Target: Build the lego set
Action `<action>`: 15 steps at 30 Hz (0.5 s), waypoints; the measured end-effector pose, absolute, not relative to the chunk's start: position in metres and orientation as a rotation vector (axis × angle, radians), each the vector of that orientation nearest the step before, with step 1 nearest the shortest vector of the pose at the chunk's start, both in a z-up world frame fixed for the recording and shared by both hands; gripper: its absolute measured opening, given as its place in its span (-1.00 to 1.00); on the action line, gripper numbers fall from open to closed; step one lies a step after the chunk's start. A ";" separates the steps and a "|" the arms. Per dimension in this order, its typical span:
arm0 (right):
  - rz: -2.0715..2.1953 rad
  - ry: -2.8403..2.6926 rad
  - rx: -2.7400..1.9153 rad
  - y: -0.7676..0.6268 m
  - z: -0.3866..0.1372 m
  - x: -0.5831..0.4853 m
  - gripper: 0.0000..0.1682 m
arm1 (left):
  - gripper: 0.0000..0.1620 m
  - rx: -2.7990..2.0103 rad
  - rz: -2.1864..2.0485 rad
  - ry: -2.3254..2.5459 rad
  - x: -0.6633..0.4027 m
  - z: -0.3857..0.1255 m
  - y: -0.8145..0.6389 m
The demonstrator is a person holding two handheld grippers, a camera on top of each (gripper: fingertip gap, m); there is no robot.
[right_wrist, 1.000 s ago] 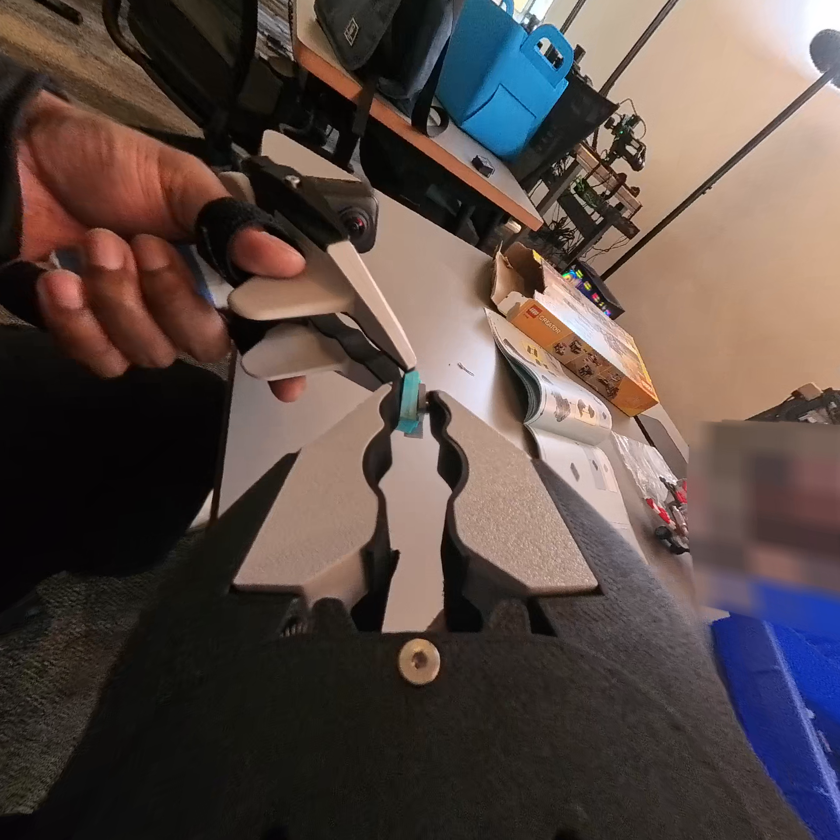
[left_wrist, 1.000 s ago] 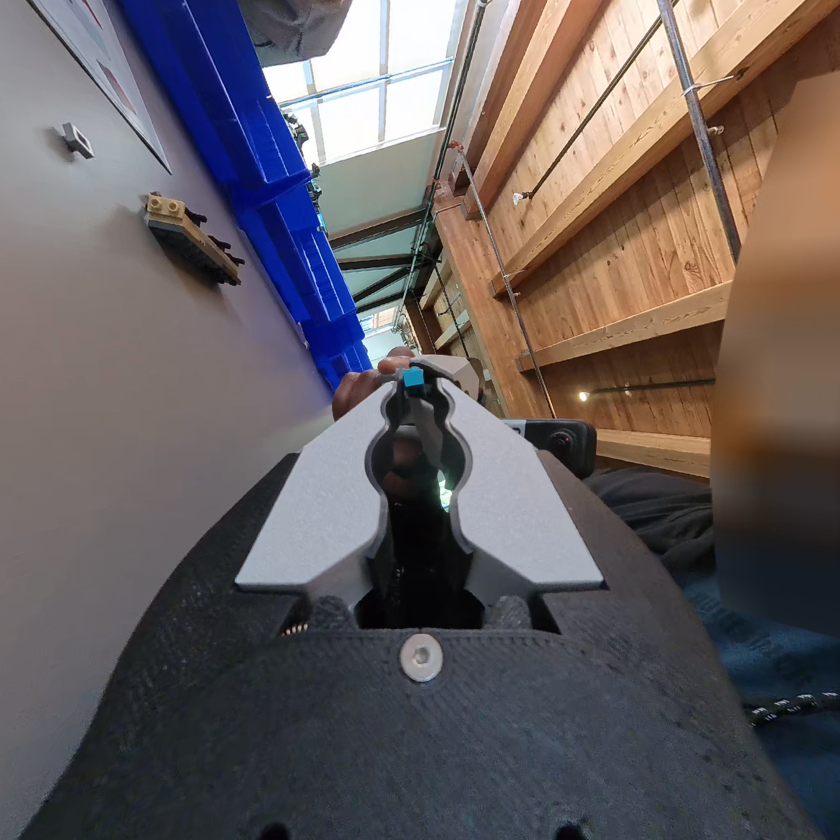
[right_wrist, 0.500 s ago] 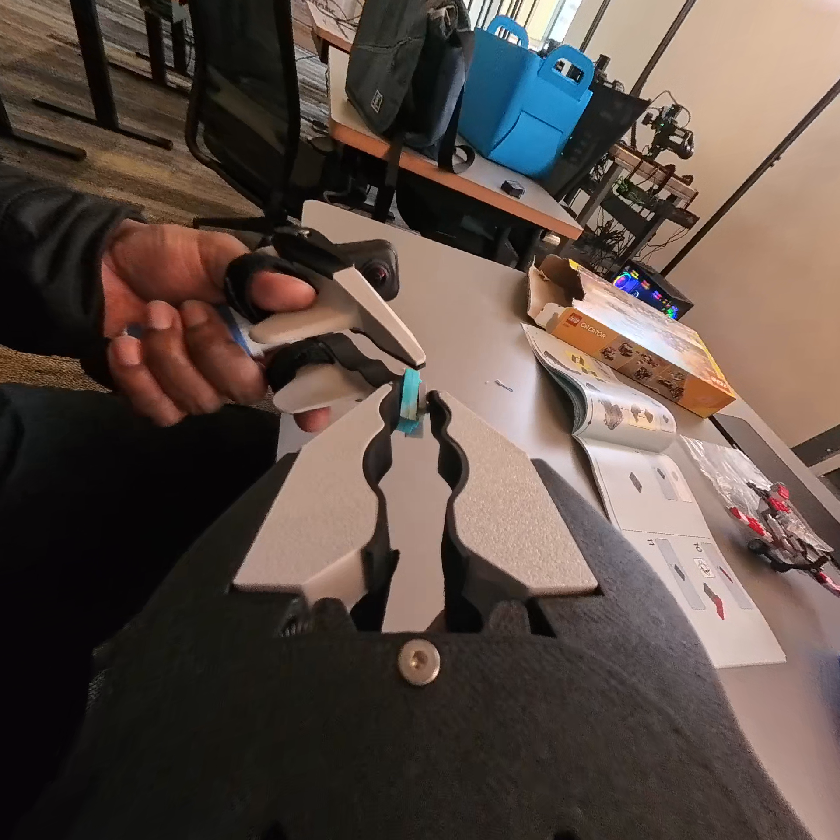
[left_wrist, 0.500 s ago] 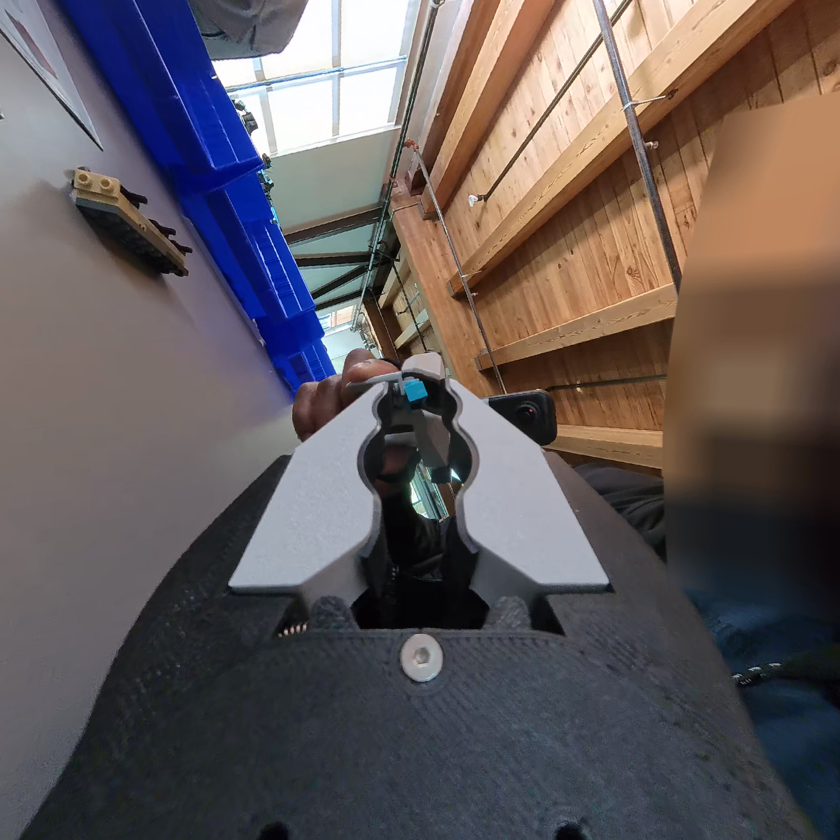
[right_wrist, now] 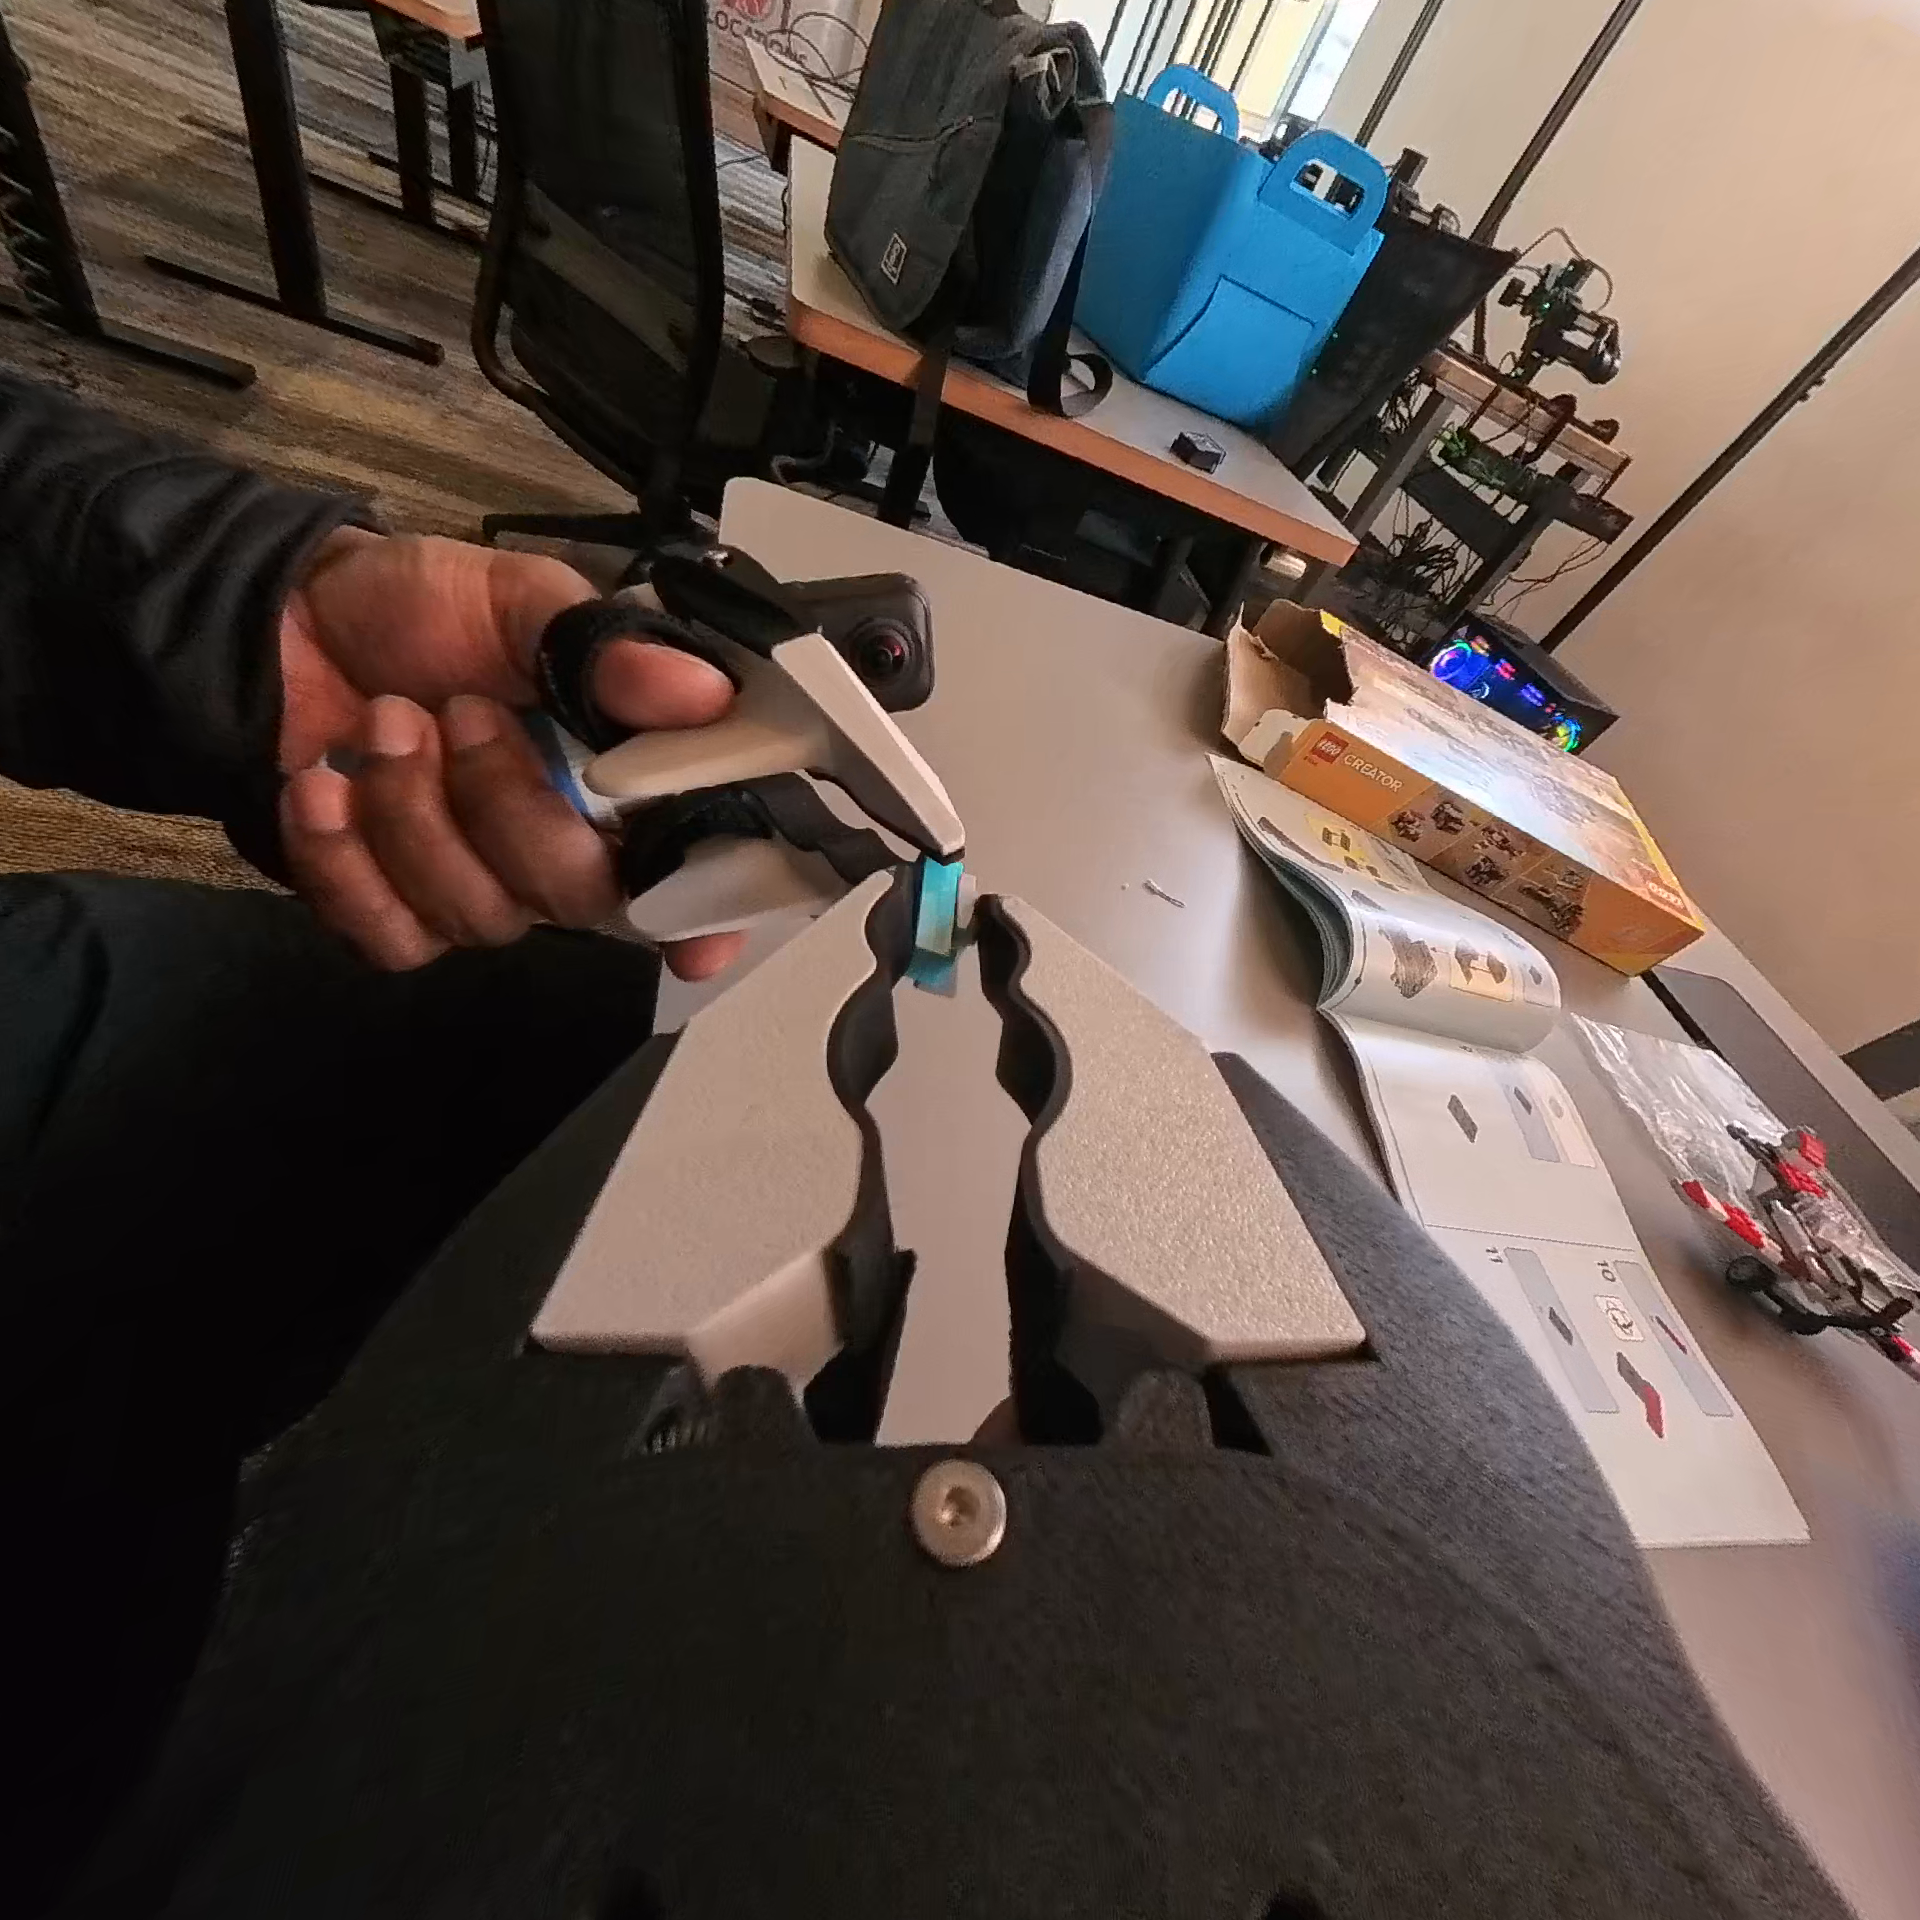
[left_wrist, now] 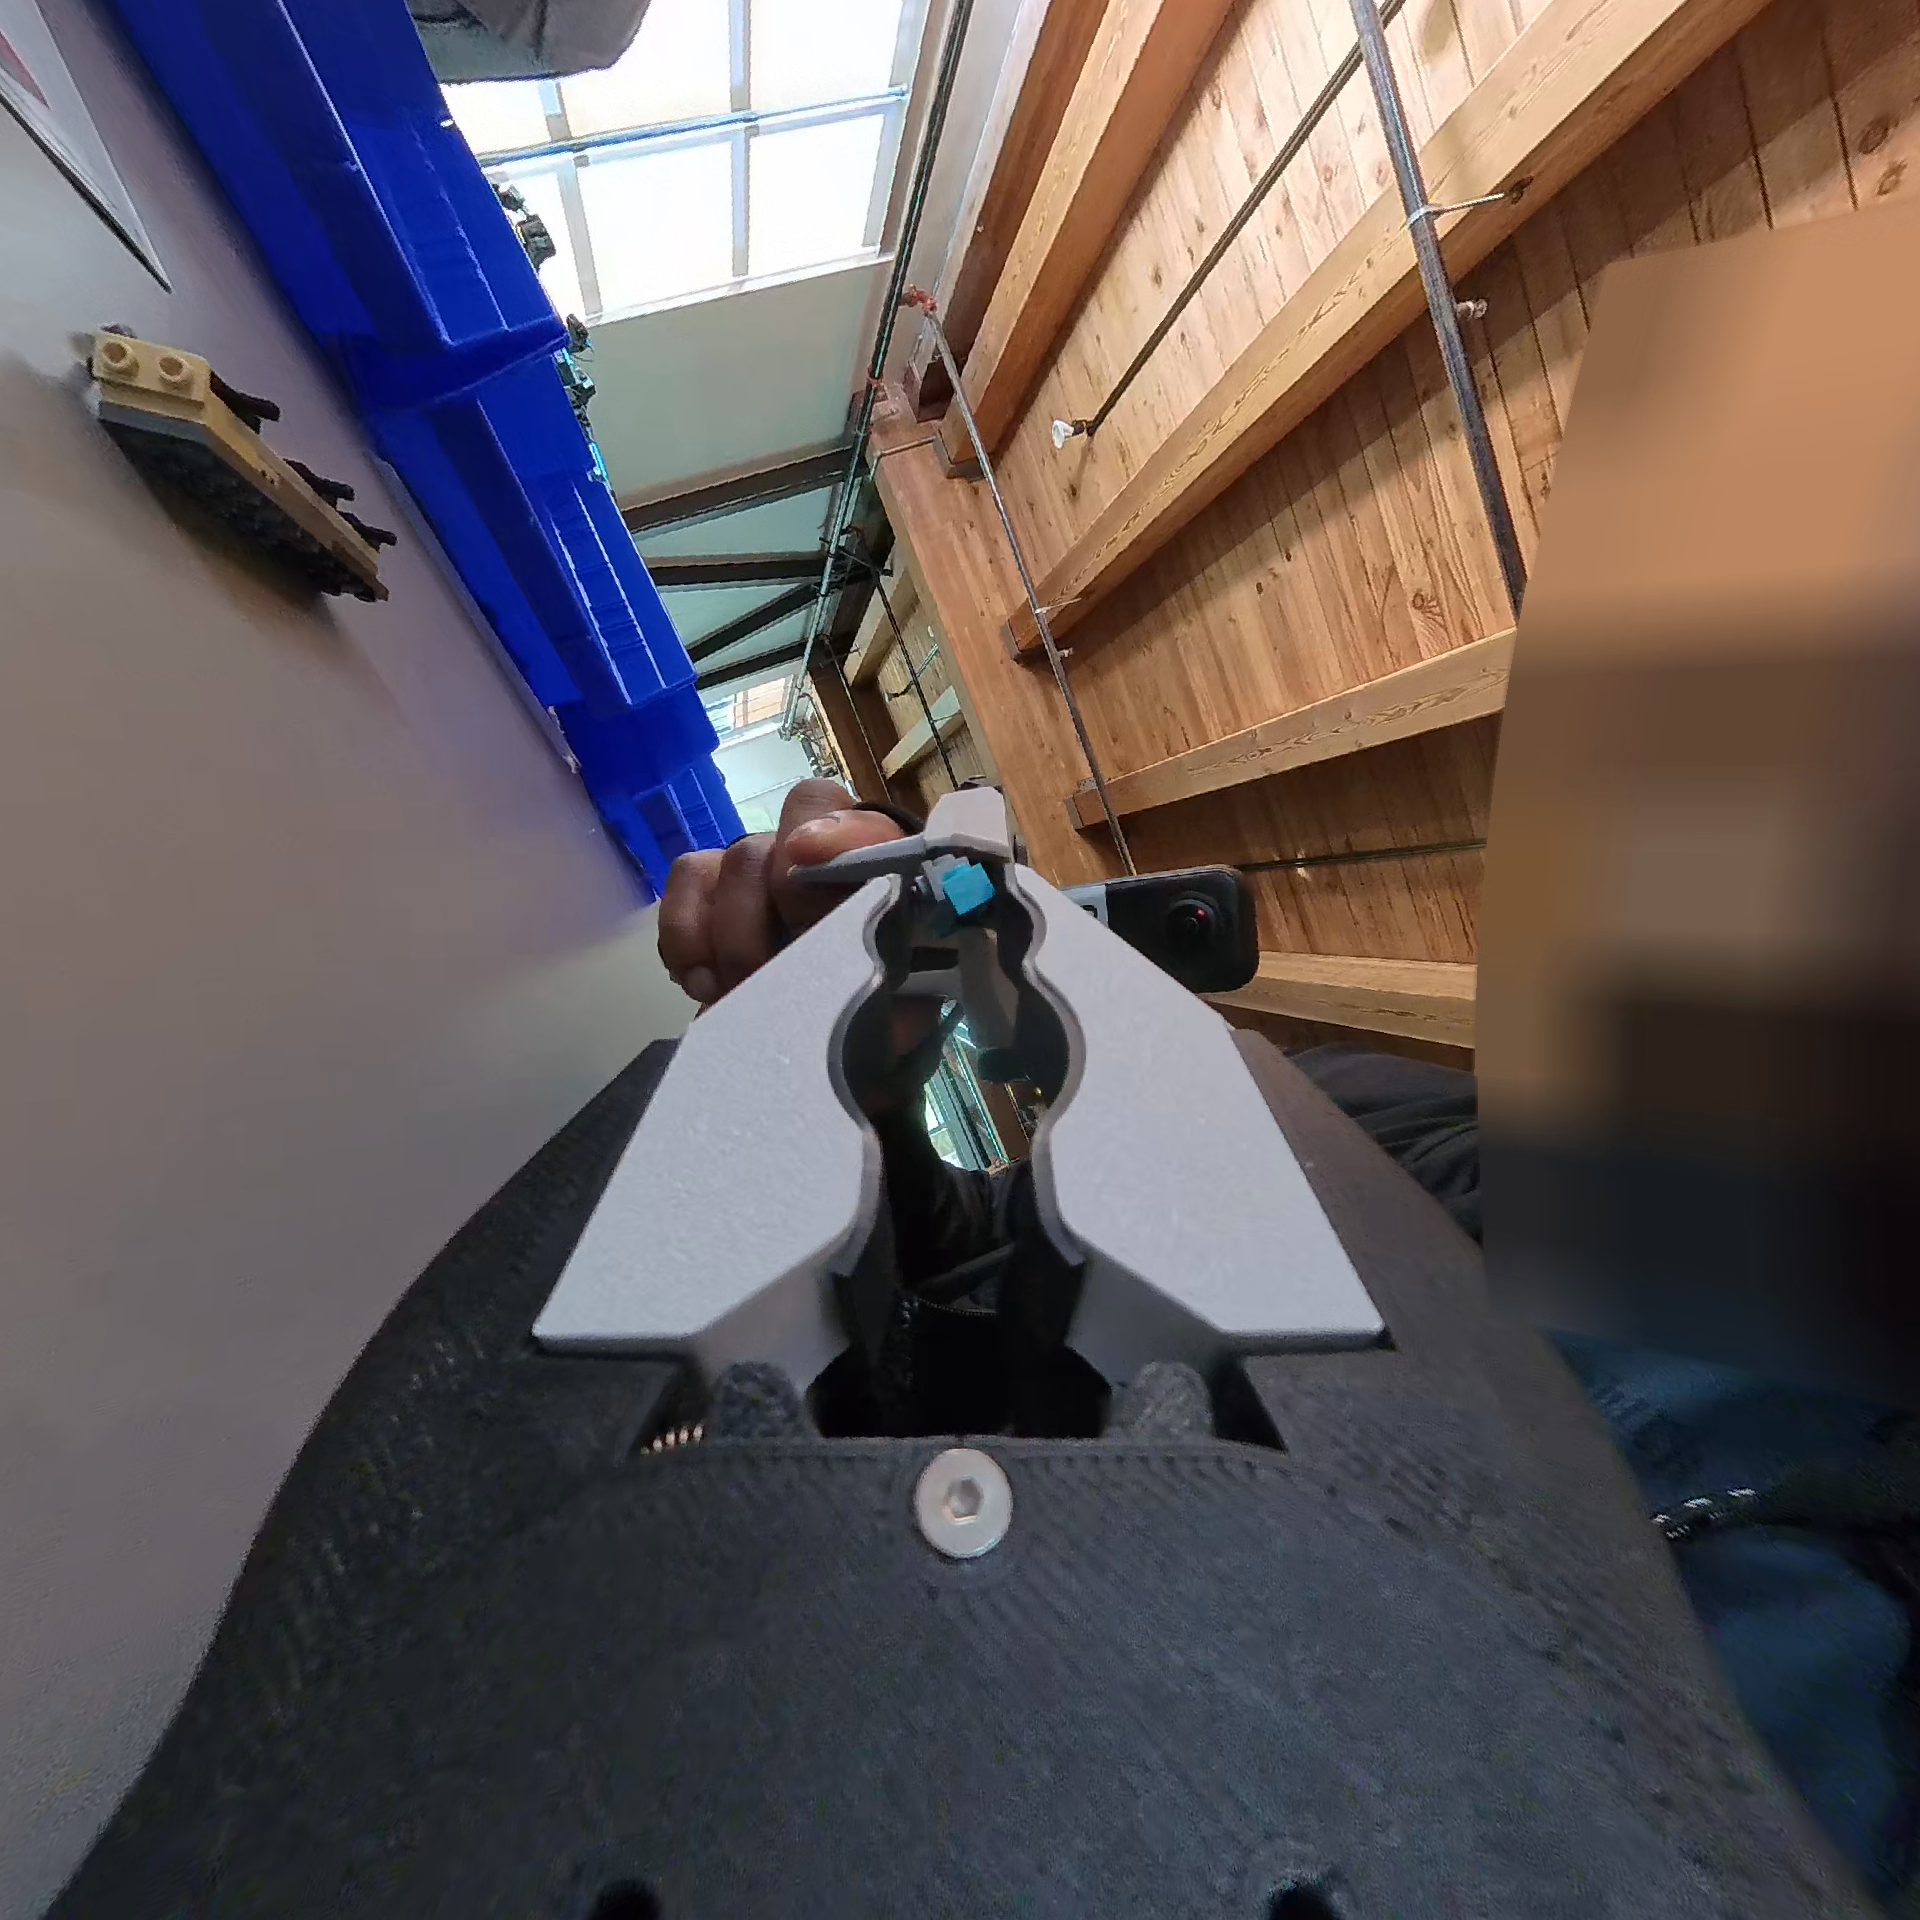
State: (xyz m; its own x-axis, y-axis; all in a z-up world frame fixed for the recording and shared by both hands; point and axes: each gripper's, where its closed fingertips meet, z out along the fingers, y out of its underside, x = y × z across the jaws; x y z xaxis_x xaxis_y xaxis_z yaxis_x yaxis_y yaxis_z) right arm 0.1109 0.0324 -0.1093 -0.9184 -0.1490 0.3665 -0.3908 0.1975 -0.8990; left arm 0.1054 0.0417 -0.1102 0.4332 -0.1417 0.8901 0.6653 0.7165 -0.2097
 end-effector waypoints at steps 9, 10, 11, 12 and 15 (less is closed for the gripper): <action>1.795 -2.262 0.518 0.034 -0.107 0.112 -0.85 | -0.82 -0.609 -0.546 -0.993 0.107 -0.108 0.043; 1.797 -2.266 0.515 0.034 -0.107 0.112 -0.86 | -0.82 -0.610 -0.547 -0.992 0.107 -0.108 0.043; 1.798 -2.267 0.513 0.034 -0.107 0.112 -0.86 | -0.82 -0.611 -0.550 -0.990 0.107 -0.108 0.043; 1.800 -2.266 0.510 0.034 -0.107 0.112 -0.86 | -0.82 -0.610 -0.552 -0.990 0.108 -0.108 0.043; 1.839 -2.261 0.484 0.033 -0.105 0.113 -0.85 | -0.82 -0.612 -0.546 -0.986 0.108 -0.106 0.042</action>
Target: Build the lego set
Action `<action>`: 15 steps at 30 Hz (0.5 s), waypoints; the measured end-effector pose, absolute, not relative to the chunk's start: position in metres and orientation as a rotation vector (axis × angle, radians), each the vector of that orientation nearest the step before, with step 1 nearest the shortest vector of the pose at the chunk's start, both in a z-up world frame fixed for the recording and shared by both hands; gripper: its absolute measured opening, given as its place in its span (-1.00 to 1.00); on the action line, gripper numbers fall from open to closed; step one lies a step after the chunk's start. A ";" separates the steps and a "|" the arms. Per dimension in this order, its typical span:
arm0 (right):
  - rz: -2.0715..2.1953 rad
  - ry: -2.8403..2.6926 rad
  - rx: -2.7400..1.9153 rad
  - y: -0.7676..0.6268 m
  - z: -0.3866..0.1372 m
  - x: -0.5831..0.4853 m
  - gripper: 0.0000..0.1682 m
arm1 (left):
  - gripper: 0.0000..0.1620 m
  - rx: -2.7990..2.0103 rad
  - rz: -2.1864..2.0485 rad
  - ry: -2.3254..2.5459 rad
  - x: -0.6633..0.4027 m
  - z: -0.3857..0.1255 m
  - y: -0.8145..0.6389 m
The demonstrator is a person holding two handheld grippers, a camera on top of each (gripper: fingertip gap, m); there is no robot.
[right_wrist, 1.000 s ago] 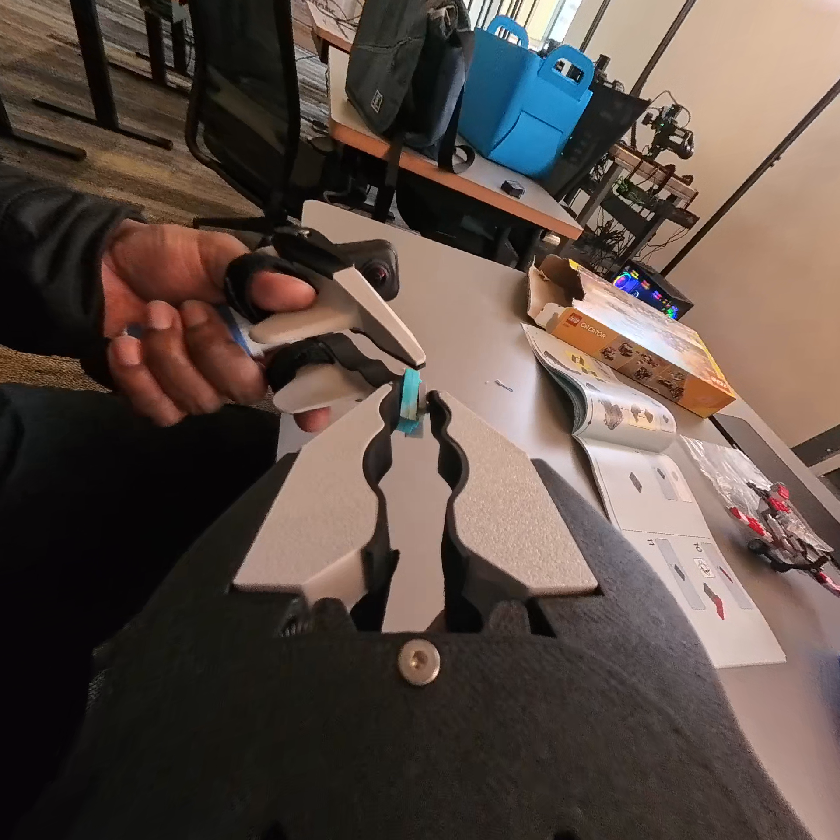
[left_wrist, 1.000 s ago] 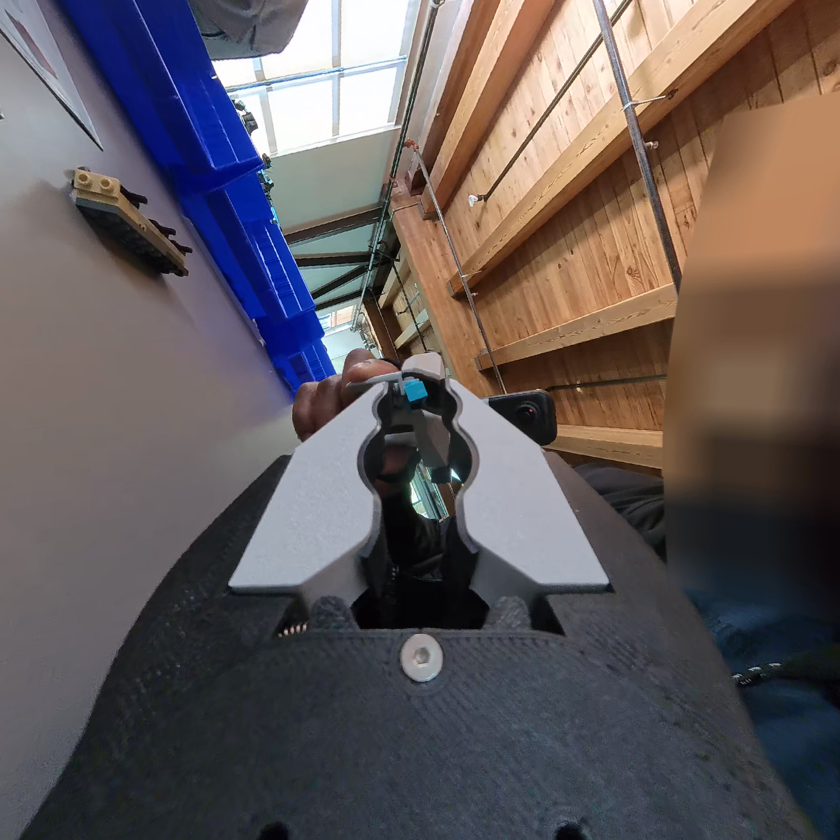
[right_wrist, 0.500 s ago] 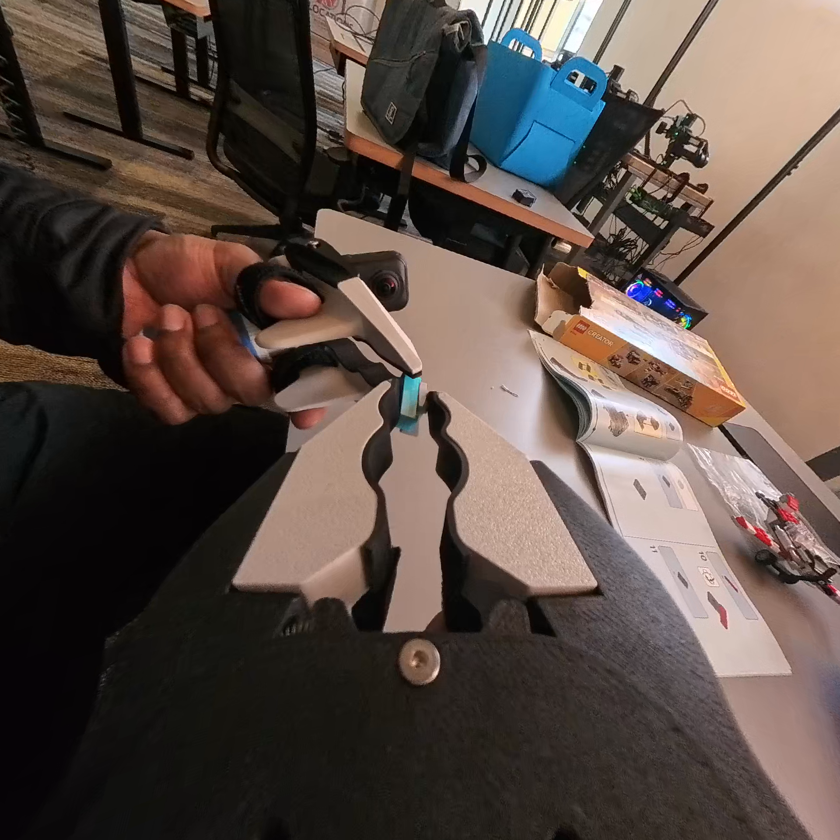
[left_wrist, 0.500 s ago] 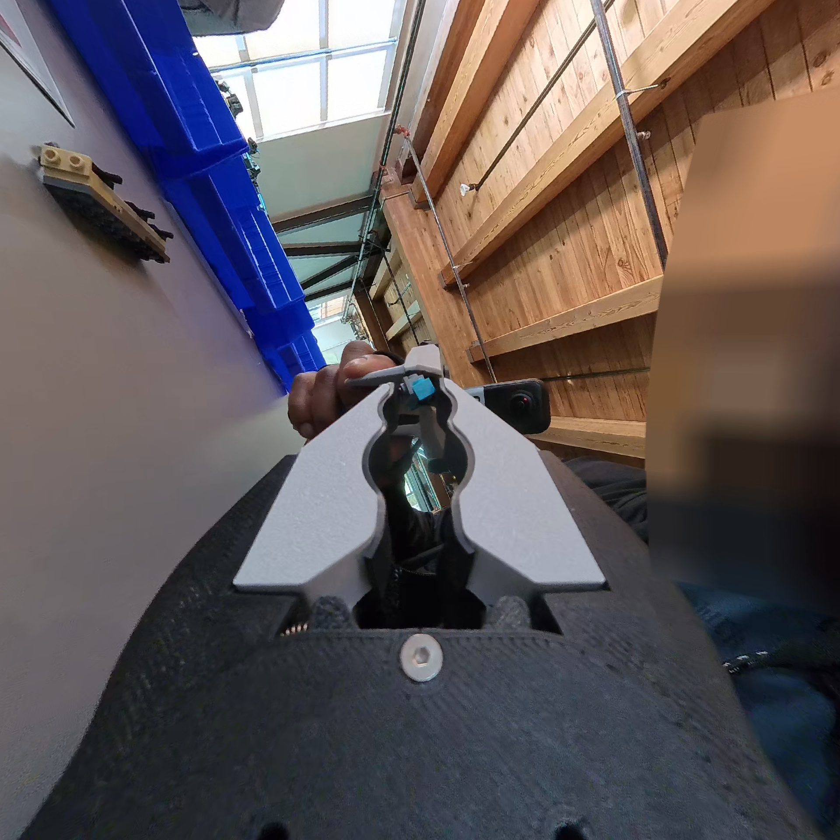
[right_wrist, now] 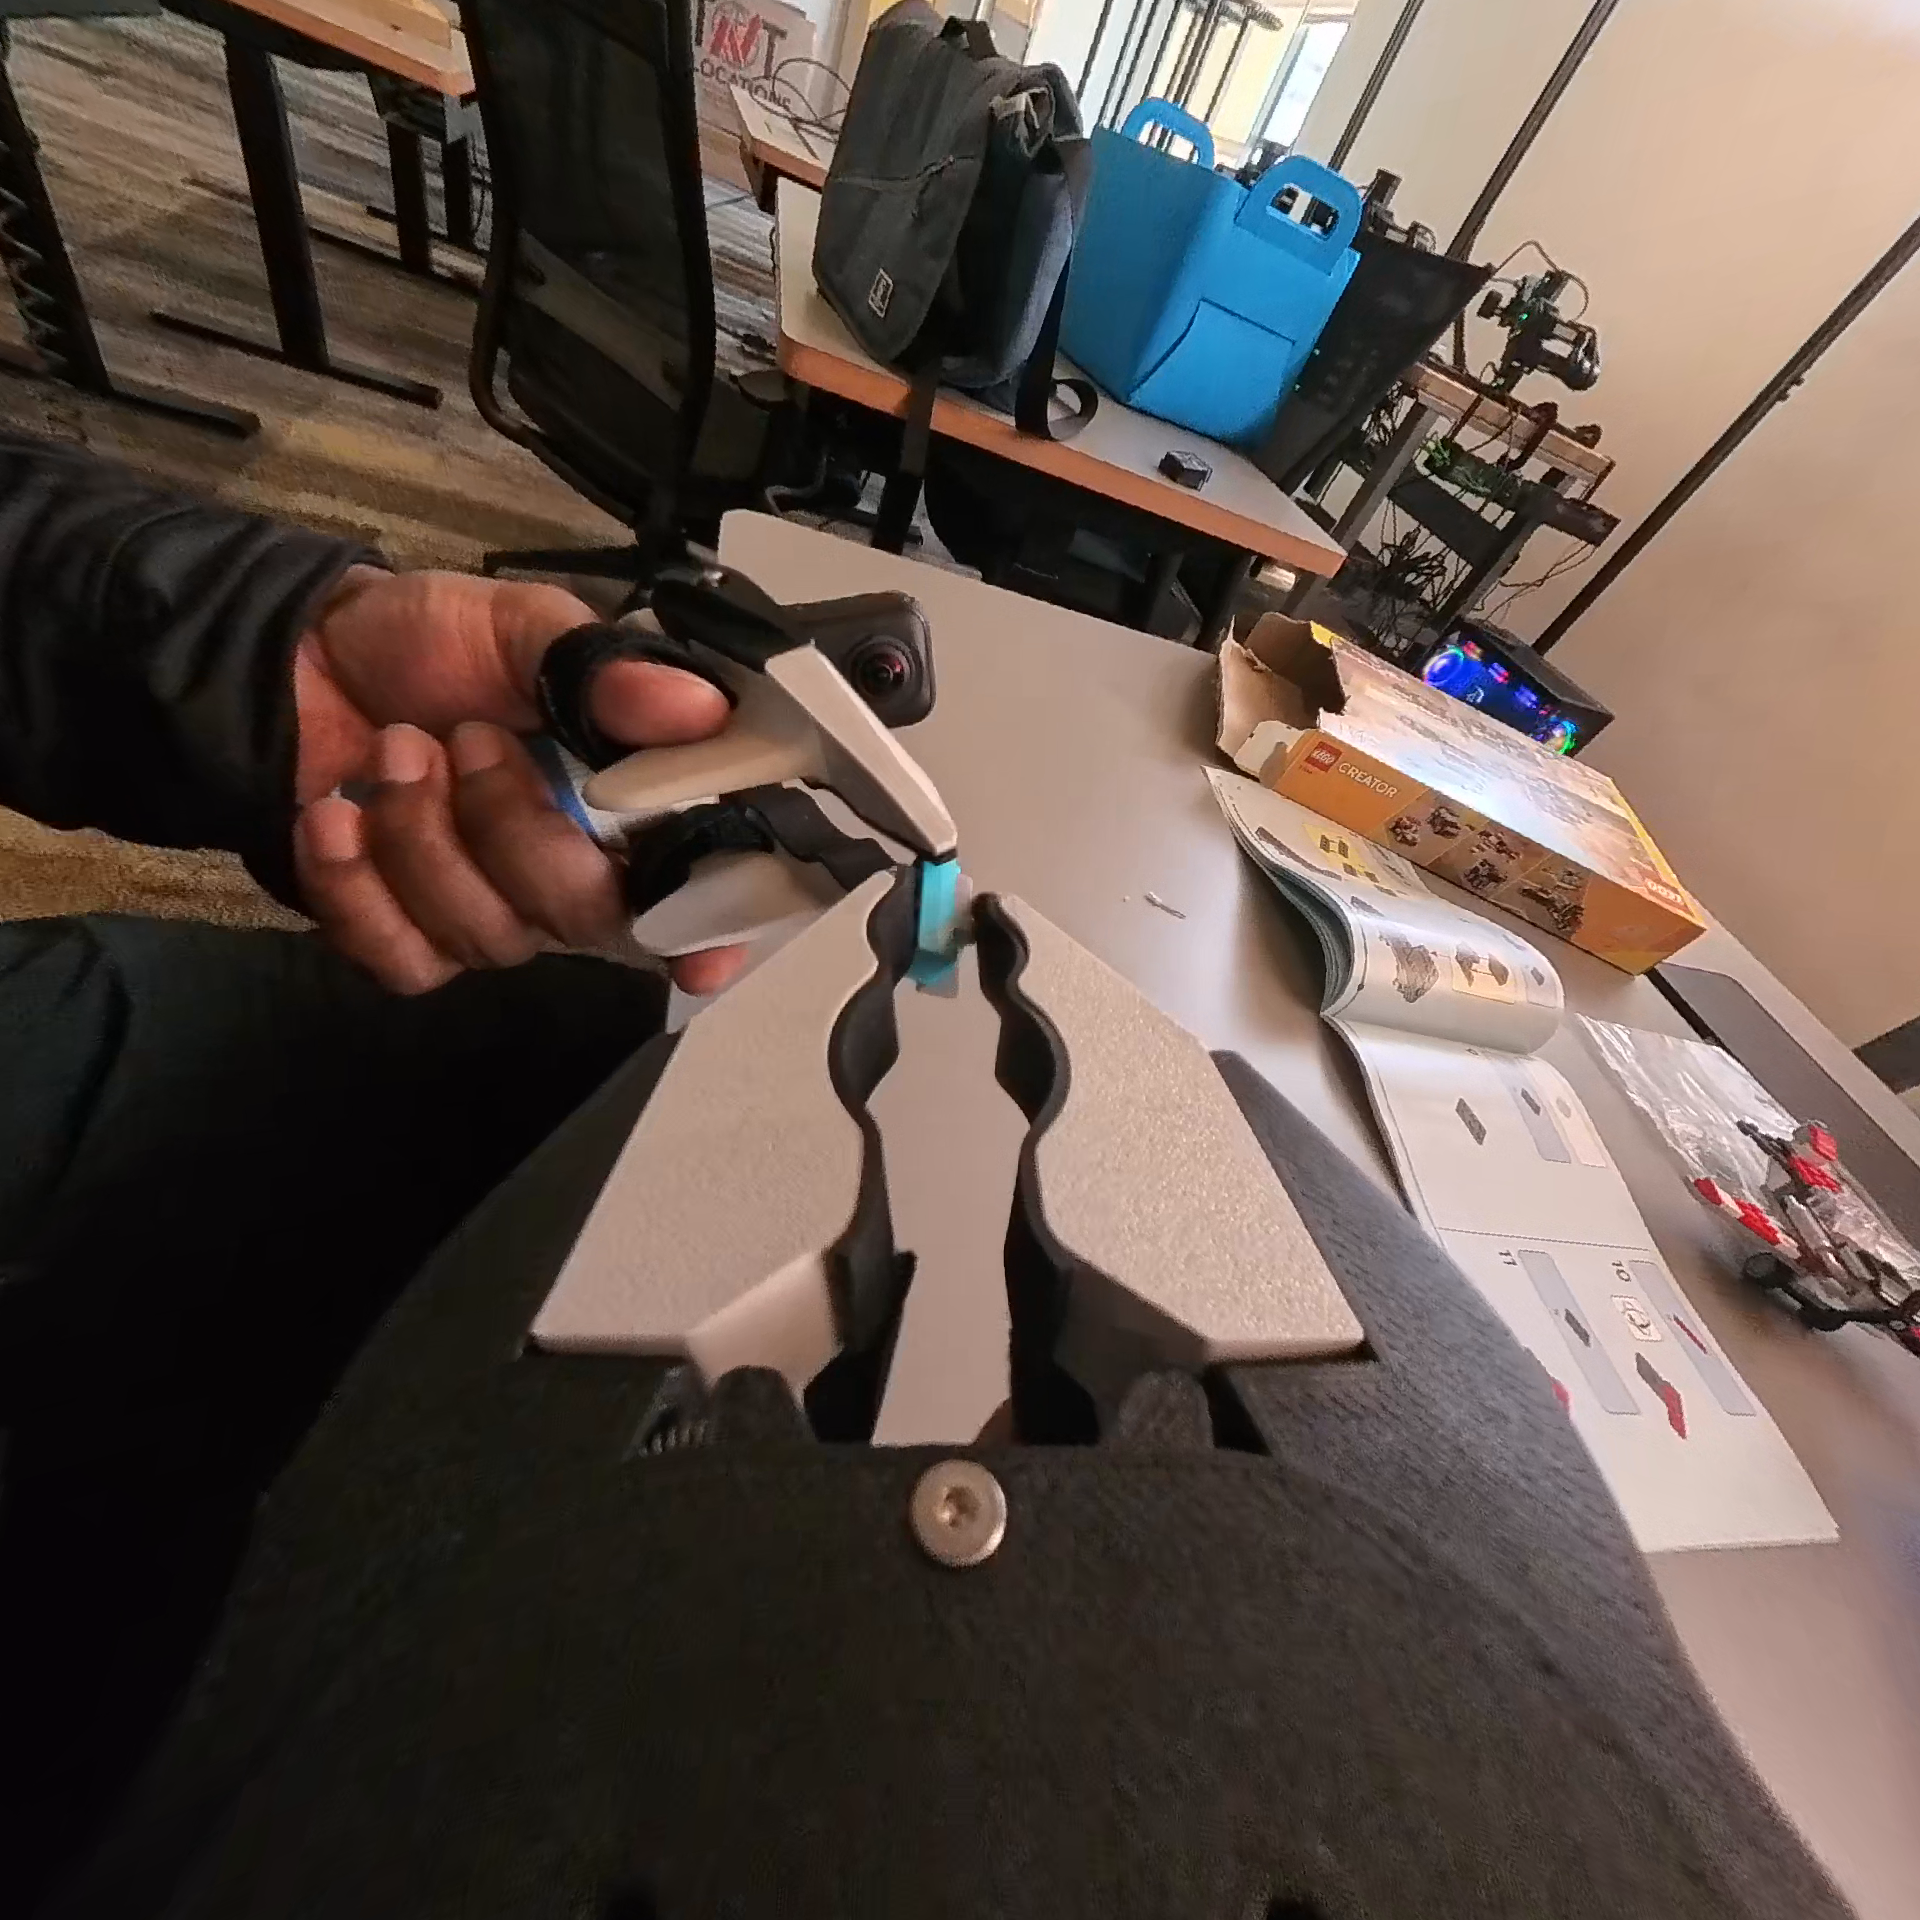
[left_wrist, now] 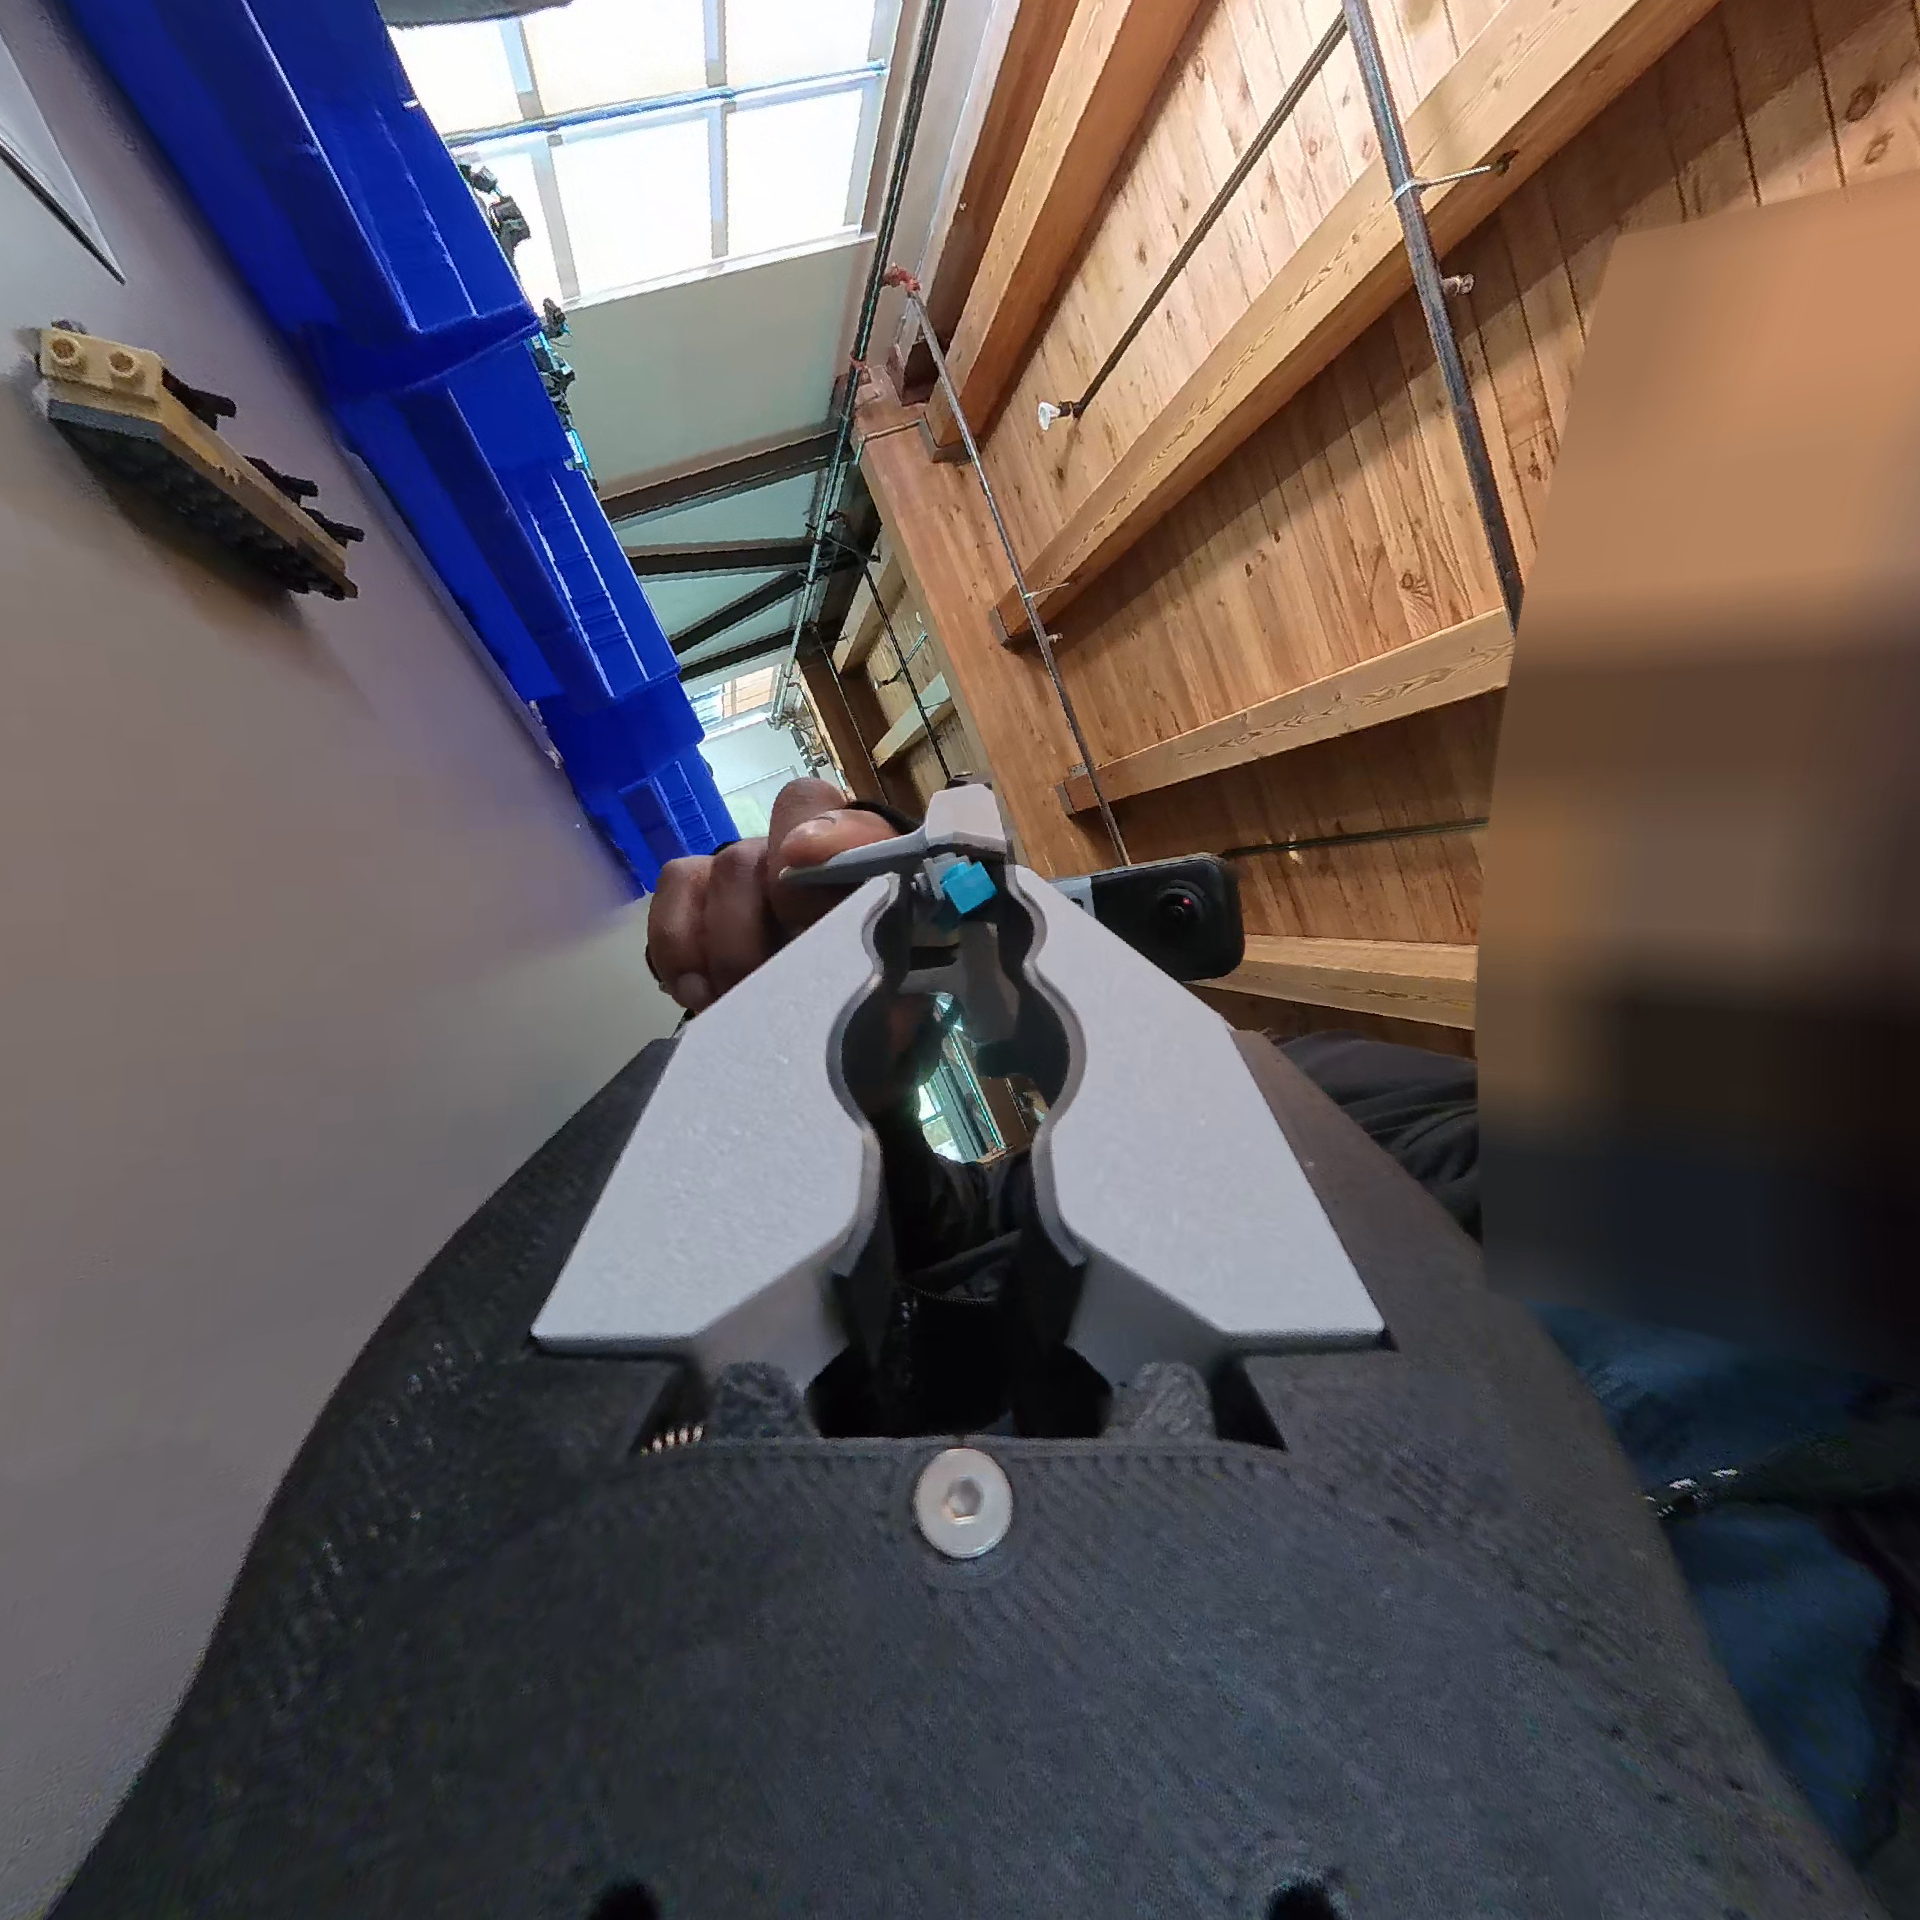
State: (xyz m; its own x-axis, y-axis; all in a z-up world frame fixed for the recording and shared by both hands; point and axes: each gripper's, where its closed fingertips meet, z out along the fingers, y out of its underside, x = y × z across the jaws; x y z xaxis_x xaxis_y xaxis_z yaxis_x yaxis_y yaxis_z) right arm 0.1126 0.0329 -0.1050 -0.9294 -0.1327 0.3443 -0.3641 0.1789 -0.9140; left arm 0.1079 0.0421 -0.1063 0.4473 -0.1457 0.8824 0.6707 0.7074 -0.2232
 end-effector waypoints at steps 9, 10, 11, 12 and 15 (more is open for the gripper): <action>1.879 -2.200 0.479 0.035 -0.103 0.112 -0.85 | -0.80 -0.654 -0.511 -0.973 0.111 -0.104 0.041; 1.886 -2.197 0.483 0.036 -0.102 0.112 -0.86 | -0.80 -0.666 -0.502 -0.972 0.111 -0.104 0.042; 1.892 -2.193 0.486 0.036 -0.102 0.113 -0.85 | -0.80 -0.677 -0.494 -0.972 0.111 -0.104 0.043; 1.896 -2.191 0.490 0.037 -0.102 0.113 -0.86 | -0.80 -0.683 -0.489 -0.972 0.112 -0.104 0.043; 1.910 -2.186 0.502 0.038 -0.101 0.114 -0.86 | -0.84 -0.686 -0.481 -0.968 0.112 -0.104 0.044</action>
